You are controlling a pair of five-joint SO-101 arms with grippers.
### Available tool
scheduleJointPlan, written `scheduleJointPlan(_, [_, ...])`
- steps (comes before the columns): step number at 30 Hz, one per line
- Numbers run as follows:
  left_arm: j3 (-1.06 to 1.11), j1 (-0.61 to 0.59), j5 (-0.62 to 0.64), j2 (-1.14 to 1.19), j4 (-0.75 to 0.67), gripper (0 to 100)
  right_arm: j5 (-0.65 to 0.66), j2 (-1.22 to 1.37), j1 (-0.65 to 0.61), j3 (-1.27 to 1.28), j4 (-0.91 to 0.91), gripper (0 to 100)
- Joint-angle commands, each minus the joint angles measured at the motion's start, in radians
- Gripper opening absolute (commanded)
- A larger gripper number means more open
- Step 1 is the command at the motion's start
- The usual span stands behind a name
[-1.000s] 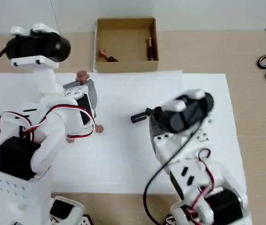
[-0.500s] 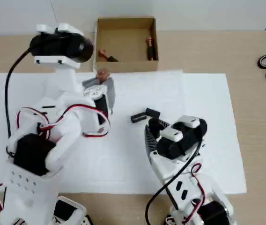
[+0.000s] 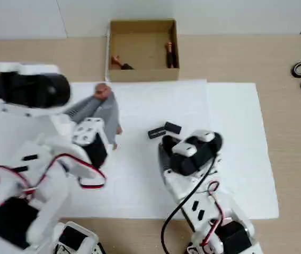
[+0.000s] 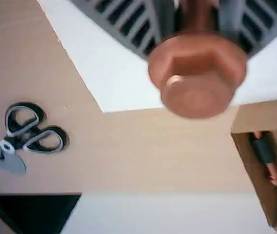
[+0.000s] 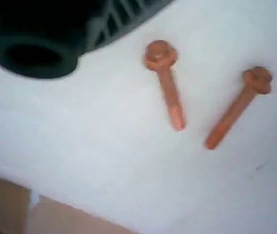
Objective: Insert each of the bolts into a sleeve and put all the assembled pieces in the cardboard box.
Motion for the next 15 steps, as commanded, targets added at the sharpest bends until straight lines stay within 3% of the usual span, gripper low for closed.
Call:
scheduleJointPlan(1, [0.153,0.048,0.002,-0.037,-0.127,1,-0.009,-0.007,-0.036,-0.006,-0.03,0.6])
scheduleJointPlan(7, [0.334,0.126,0.003,-0.061,-0.292,1,-0.009,-0.007,-0.041,-0.006,-0.03,0.6])
scheduleJointPlan(15, [0.381,0.146,0.006,-0.061,-0.364,1,-0.011,-0.007,-0.042,-0.006,-0.03,0.6])
